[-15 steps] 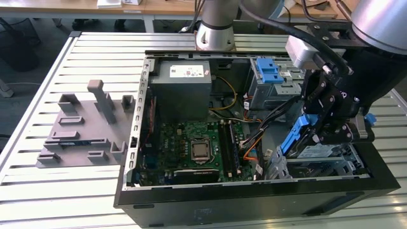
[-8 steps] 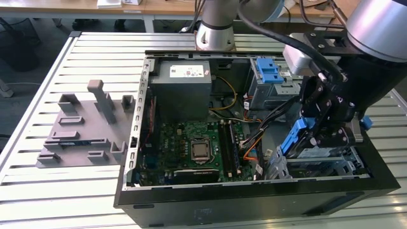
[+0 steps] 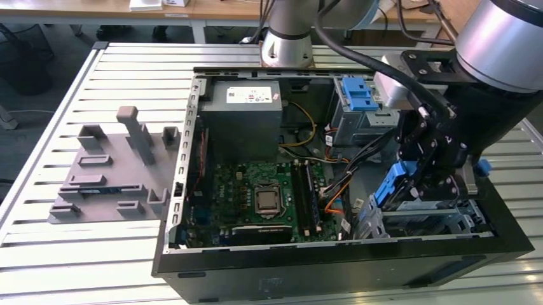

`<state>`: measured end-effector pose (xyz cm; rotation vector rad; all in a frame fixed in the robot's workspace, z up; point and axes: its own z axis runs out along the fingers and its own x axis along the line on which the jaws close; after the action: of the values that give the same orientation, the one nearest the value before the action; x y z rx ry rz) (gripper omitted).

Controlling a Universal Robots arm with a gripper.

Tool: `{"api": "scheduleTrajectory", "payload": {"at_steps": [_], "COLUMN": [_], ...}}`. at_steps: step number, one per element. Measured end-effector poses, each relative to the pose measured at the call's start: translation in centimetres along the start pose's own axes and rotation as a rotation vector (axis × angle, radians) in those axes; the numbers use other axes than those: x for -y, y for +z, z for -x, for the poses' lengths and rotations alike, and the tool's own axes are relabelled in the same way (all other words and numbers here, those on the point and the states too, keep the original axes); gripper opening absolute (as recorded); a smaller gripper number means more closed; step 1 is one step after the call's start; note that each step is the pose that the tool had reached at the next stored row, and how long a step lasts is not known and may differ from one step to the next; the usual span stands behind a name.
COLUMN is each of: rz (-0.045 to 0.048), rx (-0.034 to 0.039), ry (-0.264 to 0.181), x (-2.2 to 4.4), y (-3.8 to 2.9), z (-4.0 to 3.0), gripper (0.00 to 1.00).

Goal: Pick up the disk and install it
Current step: 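Insert the disk into the insertion slot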

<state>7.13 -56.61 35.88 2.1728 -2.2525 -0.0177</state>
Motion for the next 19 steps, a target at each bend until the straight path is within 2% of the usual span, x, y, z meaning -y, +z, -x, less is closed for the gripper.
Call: {"api": "scheduleTrajectory", "payload": {"at_steps": [12, 19], "rz": [0.0, 0.0], "rx": [0.0, 0.0], "ry": [0.0, 0.0], "x": [0.01, 0.01], "y": [0.7, 0.77], "z": [0.0, 0.0], "gripper": [0.36, 0.36]}}
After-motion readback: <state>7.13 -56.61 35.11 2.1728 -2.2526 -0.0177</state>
